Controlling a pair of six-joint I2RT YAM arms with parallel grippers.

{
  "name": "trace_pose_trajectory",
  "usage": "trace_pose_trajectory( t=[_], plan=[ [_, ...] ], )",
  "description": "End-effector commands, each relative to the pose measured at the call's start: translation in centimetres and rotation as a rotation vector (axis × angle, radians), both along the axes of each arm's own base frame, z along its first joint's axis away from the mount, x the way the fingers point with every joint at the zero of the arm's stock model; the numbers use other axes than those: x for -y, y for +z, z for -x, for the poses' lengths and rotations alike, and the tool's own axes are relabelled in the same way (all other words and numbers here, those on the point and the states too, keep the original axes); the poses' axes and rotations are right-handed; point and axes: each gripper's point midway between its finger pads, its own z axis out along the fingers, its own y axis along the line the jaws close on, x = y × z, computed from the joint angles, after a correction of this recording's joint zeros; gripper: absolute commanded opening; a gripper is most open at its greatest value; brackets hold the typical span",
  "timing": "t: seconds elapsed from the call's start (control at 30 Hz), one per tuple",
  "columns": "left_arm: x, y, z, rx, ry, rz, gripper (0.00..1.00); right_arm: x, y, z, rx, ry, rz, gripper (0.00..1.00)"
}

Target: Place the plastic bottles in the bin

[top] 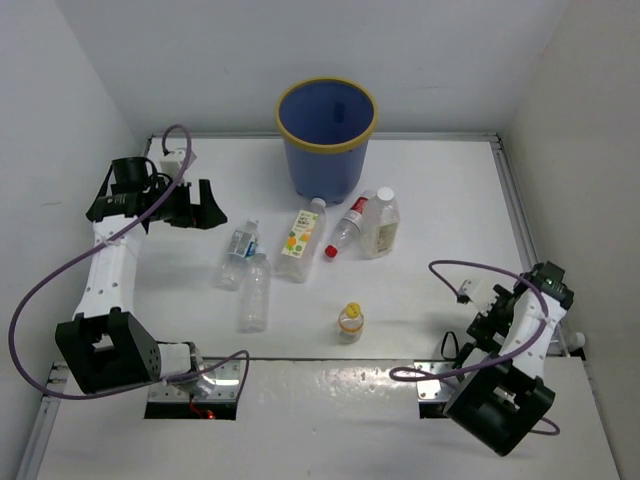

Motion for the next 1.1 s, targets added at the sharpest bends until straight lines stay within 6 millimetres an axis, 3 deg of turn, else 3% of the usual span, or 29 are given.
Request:
trace_pose_trajectory(
  t=[0.0, 0.13, 0.17, 0.2, 0.33, 0.53, 0.57, 0.67, 0.73, 0.77, 0.8, 0.83, 0.9, 0.93, 1.0, 1.07],
  plan=[
    [0.7, 1.9, -0.4, 0.068, -0.050, 0.001, 0.99, 0.3, -1.3, -0.6, 0.025, 0.147, 0.010, 0.93],
    [0.6, 1.6, -0.6, 0.057, -0.044, -0.004, 0.99, 1.1, -2.8, -1.3, 0.049, 0.155, 0.034, 0.94],
    [0.6, 0.9, -0.6, 0.038, -0.044, 0.000, 0.99, 0.4, -3.9, -0.7, 0.035, 0.161, 0.017, 0.94],
    [0.6, 0.9, -0.6, 0.038, -0.044, 0.000, 0.99, 1.6, -4.1, -2.0, 0.085, 0.165, 0.070, 0.94],
    [0.8, 0.9, -0.6, 0.033, -0.058, -0.003, 0.99, 1.9, -6.2, -1.8, 0.072, 0.207, 0.093, 0.94],
    [0.8, 1.2, -0.8, 0.047, -0.064, -0.011, 0.99, 3.7, -6.1, -4.6, 0.168, 0.188, 0.141, 0.92],
    [0.8, 1.2, -0.8, 0.047, -0.064, -0.011, 0.99, 4.0, -6.1, -4.9, 0.170, 0.183, 0.141, 0.90],
    [0.8, 1.2, -0.8, 0.047, -0.064, -0.011, 0.99, 4.9, -5.6, -5.5, 0.153, 0.143, 0.121, 0.70],
    [0.9, 1.6, -0.9, 0.062, -0.076, -0.011, 0.97, 5.0, -4.6, -6.0, 0.136, 0.097, 0.071, 0.61],
    [1.1, 1.7, -0.8, 0.064, -0.083, -0.004, 0.97, 5.1, -3.4, -7.4, 0.182, 0.055, 0.042, 0.57],
    [1.0, 2.5, -0.9, 0.086, -0.083, -0.009, 0.97, 4.7, -2.9, -7.8, 0.194, 0.014, 0.011, 0.57],
    [1.1, 2.8, -0.7, 0.094, -0.078, -0.006, 0.96, 5.2, -0.6, -9.0, 0.229, -0.038, -0.007, 0.57],
    [1.2, 4.5, -1.3, 0.159, -0.075, -0.005, 0.96, 2.3, 1.0, -9.8, 0.256, -0.061, -0.141, 0.54],
    [1.5, 5.2, -1.3, 0.180, -0.071, 0.015, 0.96, 2.7, 4.1, -11.9, 0.328, -0.101, -0.135, 0.54],
    [1.9, 7.5, -1.4, 0.264, -0.080, 0.031, 0.95, -0.4, 6.4, -13.0, 0.370, -0.076, -0.236, 0.47],
    [2.5, 9.4, -1.5, 0.326, -0.088, 0.065, 0.91, -1.8, 10.7, -14.4, 0.454, -0.102, -0.279, 0.42]
  ],
)
